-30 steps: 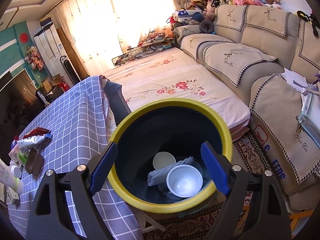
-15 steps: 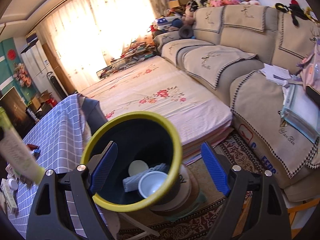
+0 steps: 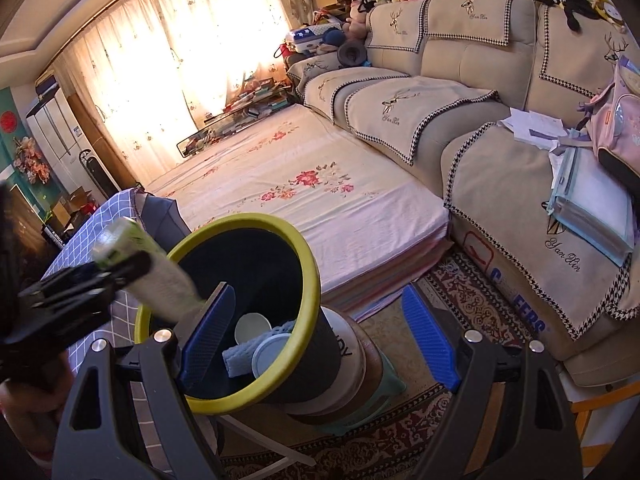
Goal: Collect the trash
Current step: 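Carry the coconut water bottle into the yellow bin and open the left gripper, then grasp the brown plastic tray with the right gripper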
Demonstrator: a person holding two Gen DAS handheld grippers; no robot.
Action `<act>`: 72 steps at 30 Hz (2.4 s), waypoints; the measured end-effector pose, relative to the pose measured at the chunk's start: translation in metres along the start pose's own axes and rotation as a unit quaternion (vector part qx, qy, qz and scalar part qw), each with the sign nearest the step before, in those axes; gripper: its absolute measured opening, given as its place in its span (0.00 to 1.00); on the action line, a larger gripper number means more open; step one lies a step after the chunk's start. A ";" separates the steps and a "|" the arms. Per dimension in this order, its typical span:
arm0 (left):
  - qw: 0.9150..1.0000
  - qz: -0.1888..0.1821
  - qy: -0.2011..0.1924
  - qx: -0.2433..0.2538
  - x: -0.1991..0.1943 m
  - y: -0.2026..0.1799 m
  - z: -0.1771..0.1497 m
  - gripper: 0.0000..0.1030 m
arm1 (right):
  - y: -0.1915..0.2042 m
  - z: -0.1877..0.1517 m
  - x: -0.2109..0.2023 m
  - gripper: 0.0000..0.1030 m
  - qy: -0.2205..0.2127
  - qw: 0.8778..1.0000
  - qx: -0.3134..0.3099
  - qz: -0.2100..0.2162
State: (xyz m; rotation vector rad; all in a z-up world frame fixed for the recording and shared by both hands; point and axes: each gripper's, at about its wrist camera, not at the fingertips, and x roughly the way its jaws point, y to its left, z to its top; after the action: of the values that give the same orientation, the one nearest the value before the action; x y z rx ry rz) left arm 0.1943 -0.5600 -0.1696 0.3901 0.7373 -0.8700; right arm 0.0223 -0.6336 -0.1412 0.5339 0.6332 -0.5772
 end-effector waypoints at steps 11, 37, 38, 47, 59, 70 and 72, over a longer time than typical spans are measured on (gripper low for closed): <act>0.998 0.026 -0.041 -0.034 -0.057 0.031 0.003 0.65 | 0.012 -0.002 -0.006 0.79 0.000 1.000 -0.007 0.013; 0.911 0.291 -0.168 -0.241 -0.361 0.219 -0.198 0.93 | 0.241 -0.062 -0.016 0.79 0.055 0.966 -0.201 0.155; 0.907 0.294 -0.170 -0.247 -0.365 0.222 -0.206 0.93 | 0.254 -0.067 -0.016 0.79 0.059 0.962 -0.209 0.164; 0.891 0.305 -0.170 -0.289 -0.385 0.251 -0.260 0.93 | 0.339 -0.091 0.013 0.68 0.089 0.952 -0.252 0.150; 0.888 0.294 -0.153 -0.320 -0.377 0.274 -0.290 0.94 | 0.370 -0.103 0.047 0.52 0.125 0.949 -0.266 0.117; 0.891 0.287 -0.135 -0.325 -0.369 0.274 -0.292 0.94 | 0.359 -0.103 0.044 0.05 0.135 0.950 -0.248 0.133; 0.891 0.289 -0.131 -0.325 -0.369 0.272 -0.293 0.94 | 0.353 -0.103 0.040 0.05 0.136 0.950 -0.245 0.140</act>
State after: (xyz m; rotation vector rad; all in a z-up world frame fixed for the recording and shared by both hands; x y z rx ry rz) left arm 0.1317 -0.0240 -0.1012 -0.1164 0.5701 -0.0777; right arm 0.2345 -0.3305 -0.1398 0.2256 0.9105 -0.0658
